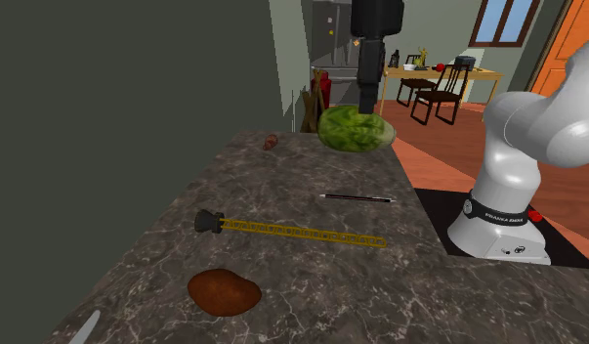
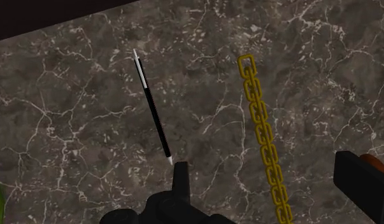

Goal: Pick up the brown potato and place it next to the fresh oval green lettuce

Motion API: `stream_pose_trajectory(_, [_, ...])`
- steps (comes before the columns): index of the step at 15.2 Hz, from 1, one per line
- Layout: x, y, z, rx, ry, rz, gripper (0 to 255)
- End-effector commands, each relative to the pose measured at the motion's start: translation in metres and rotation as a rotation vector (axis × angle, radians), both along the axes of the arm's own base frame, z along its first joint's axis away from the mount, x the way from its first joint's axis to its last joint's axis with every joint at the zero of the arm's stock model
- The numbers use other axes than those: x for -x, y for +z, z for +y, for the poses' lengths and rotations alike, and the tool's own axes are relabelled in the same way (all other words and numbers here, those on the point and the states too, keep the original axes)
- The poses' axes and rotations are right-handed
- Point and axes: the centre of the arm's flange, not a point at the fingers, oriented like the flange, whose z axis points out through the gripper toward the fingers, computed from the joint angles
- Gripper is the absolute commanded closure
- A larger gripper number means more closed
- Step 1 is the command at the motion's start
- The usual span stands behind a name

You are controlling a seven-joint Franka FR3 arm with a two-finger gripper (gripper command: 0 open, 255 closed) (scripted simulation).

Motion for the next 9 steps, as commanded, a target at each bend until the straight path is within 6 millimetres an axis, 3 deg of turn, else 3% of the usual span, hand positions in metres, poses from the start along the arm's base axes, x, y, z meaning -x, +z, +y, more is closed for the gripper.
stream_pose_trajectory(1, [-0.015,-0.012,0.018,0.005,-0.007,0.001,0])
stream_pose_trajectory(9, [-0.069,-0.064,0.096,0.028,-0.033,0.007,0])
